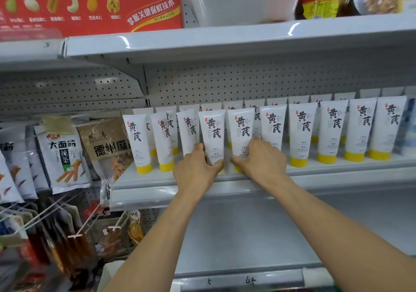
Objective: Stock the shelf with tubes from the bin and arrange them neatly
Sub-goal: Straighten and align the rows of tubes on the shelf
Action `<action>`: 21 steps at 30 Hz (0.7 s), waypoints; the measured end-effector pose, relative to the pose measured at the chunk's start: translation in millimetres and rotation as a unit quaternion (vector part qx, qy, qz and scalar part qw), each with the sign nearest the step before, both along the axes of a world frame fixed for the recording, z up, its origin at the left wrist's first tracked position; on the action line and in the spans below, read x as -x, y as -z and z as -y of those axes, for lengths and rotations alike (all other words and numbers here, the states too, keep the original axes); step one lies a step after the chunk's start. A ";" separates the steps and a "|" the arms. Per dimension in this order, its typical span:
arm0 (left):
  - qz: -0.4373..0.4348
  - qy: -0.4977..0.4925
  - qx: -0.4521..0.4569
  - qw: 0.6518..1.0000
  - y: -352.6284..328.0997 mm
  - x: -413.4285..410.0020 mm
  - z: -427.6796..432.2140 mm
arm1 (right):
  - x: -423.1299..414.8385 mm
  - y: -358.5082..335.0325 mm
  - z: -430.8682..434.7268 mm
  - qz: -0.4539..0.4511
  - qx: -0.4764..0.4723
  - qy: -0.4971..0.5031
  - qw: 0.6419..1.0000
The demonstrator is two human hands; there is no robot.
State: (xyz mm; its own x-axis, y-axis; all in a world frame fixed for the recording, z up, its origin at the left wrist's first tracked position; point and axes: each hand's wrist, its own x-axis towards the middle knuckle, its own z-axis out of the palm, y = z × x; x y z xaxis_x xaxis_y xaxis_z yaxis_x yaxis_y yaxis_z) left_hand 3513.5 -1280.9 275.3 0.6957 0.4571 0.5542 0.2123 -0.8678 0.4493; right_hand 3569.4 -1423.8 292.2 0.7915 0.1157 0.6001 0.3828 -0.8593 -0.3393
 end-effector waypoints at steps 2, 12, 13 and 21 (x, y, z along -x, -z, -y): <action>0.000 0.003 0.002 1.000 -0.6 2.5 0.0 | 0.7 -1.2 0.4 -0.004 0.007 0.000 1.000; -0.001 0.026 0.024 0.999 -4.9 10.1 2.1 | 9.7 -2.1 1.1 -0.043 -0.005 -0.018 0.999; -0.002 0.034 0.034 0.999 -4.5 12.3 1.2 | 11.5 -0.8 1.8 -0.048 -0.006 -0.026 0.998; 0.118 0.011 0.033 0.992 1.0 50.2 -35.9 | 43.0 5.6 0.9 0.079 -0.121 -0.099 0.985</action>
State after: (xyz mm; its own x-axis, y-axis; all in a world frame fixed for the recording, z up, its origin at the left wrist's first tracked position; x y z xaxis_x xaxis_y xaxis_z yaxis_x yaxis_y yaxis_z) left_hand 3463.3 -1245.0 274.3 0.5605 0.4834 0.6725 0.0760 -0.8386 0.5395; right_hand 3526.4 -1424.7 286.5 0.6621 0.0974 0.7430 0.5993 -0.6642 -0.4469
